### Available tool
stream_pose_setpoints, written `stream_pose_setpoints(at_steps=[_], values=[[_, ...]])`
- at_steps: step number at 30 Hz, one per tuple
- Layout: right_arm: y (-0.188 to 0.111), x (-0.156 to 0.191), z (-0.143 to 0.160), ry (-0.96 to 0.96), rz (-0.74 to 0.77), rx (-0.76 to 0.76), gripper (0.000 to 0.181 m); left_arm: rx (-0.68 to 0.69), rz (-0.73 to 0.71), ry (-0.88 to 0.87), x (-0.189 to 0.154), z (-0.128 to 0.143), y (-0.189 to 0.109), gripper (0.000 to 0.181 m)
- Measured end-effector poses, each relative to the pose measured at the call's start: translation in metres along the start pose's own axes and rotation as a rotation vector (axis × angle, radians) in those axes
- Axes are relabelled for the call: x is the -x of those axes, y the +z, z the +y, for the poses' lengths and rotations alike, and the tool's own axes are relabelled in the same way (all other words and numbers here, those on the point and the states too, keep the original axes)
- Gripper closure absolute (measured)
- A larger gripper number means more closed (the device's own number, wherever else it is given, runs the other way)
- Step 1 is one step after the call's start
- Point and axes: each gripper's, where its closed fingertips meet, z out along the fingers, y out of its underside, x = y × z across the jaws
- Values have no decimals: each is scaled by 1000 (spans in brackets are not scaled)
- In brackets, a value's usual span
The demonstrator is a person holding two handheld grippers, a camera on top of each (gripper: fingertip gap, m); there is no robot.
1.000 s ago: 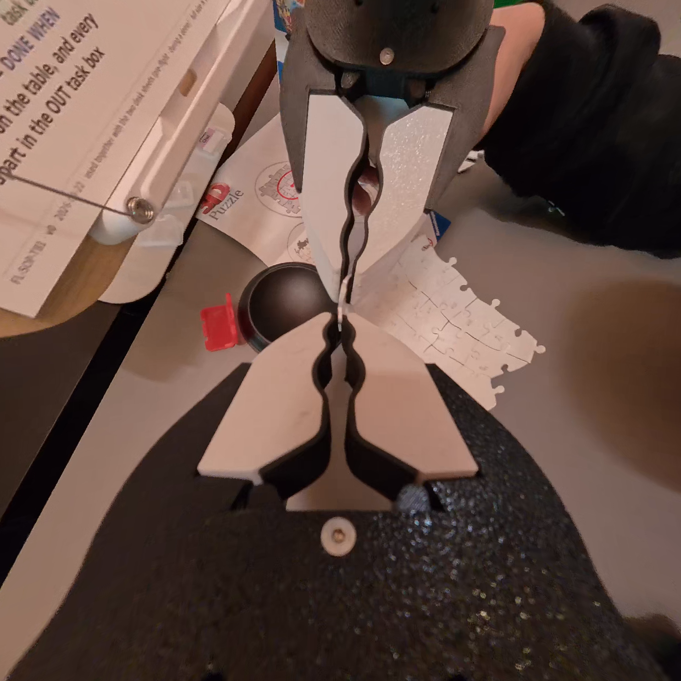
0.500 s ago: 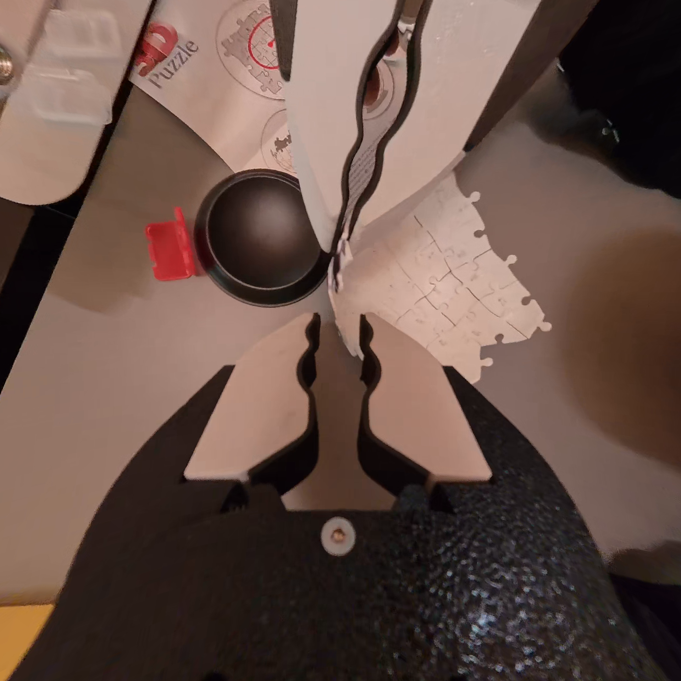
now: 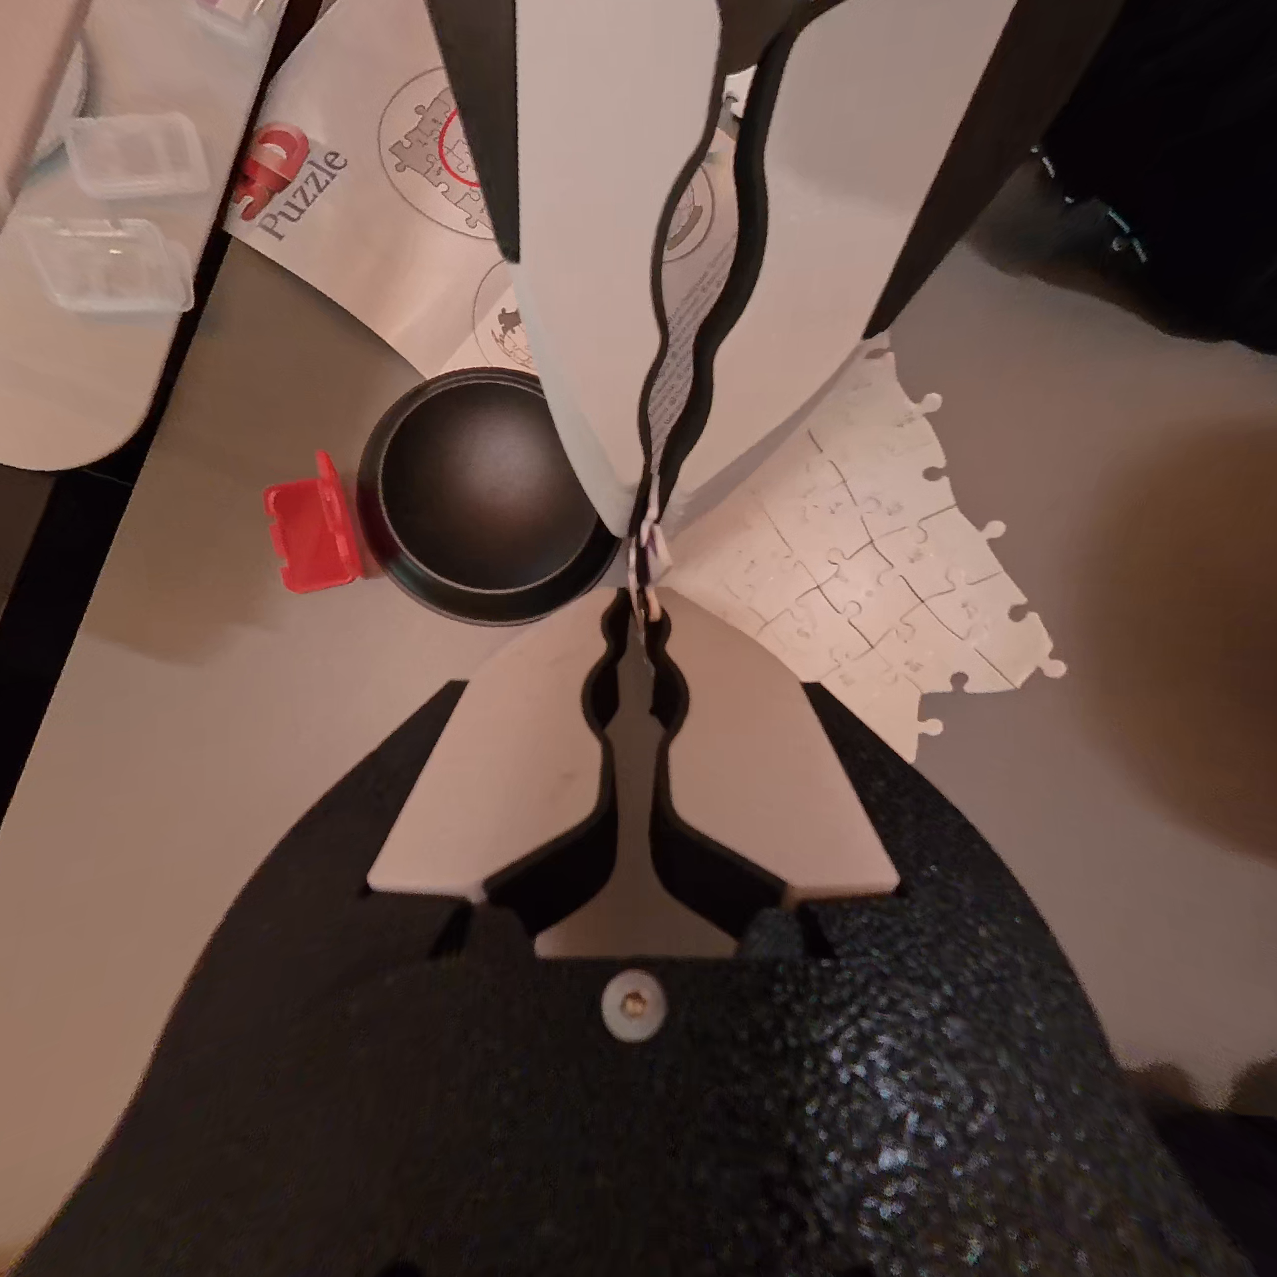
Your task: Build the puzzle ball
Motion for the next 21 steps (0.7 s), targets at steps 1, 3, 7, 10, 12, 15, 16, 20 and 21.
stream_pose_setpoints(at_steps=[1, 3, 7, 10, 12, 15, 16, 20, 21], values=[[0, 0, 1, -1, 1, 5, 178, -1, -2, 6, 1, 0, 1, 178], [0, 0, 2, 2, 2, 11, 178, -5, -4, 18, 1, -1, 1, 178], [-2, 1, 3, 4, -2, 20, 178, -14, -4, 40, -1, -3, 2, 178], [-4, 2, 3, -6, 1, 24, 179, -24, 3, 46, -2, -4, 1, 178], [-4, 1, 4, -6, 3, 24, 179, -27, 3, 47, -2, -4, 1, 178], [-4, 0, 6, -1, 11, 31, 179, -30, 9, 37, -1, -4, 0, 176], [-3, -1, 7, 0, 15, 40, 179, -34, 7, 34, -1, -4, -1, 176], [-2, -2, 8, 11, 18, 37, 179, -51, -4, 35, 0, -7, -4, 177], [-2, -2, 8, 16, 17, 35, 179, -53, -6, 36, 0, -7, -5, 177]])
